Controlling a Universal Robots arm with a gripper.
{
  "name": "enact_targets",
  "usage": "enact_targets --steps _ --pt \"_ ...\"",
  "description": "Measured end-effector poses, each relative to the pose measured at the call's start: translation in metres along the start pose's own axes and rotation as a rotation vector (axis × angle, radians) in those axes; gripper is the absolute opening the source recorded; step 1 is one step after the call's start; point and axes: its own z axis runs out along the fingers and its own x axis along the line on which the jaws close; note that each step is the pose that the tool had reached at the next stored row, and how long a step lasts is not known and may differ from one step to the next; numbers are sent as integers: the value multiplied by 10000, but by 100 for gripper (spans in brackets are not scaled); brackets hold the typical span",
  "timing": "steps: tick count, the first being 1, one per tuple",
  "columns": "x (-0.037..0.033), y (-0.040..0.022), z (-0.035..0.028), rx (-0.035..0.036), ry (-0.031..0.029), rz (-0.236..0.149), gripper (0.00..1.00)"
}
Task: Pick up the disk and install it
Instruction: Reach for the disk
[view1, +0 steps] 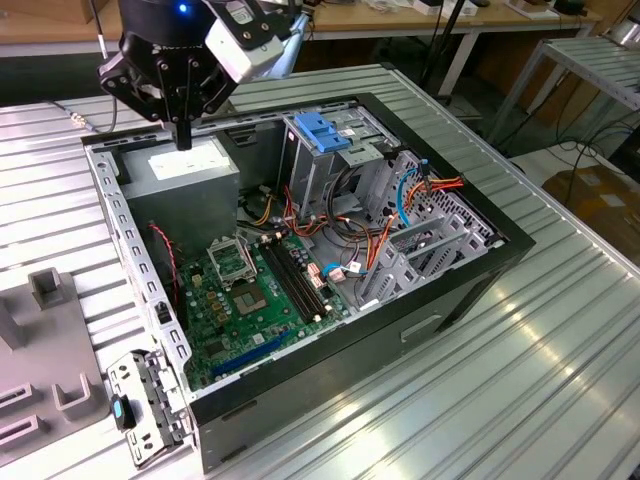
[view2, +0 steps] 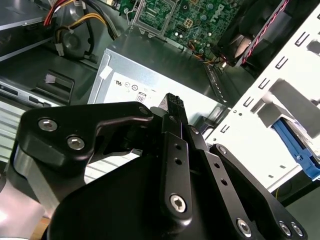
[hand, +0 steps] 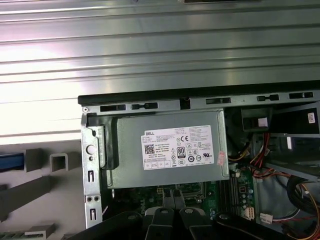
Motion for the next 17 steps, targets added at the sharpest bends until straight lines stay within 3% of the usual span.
enact_targets --steps 17 --pt "56 -4 -1 -1 -1 0 11"
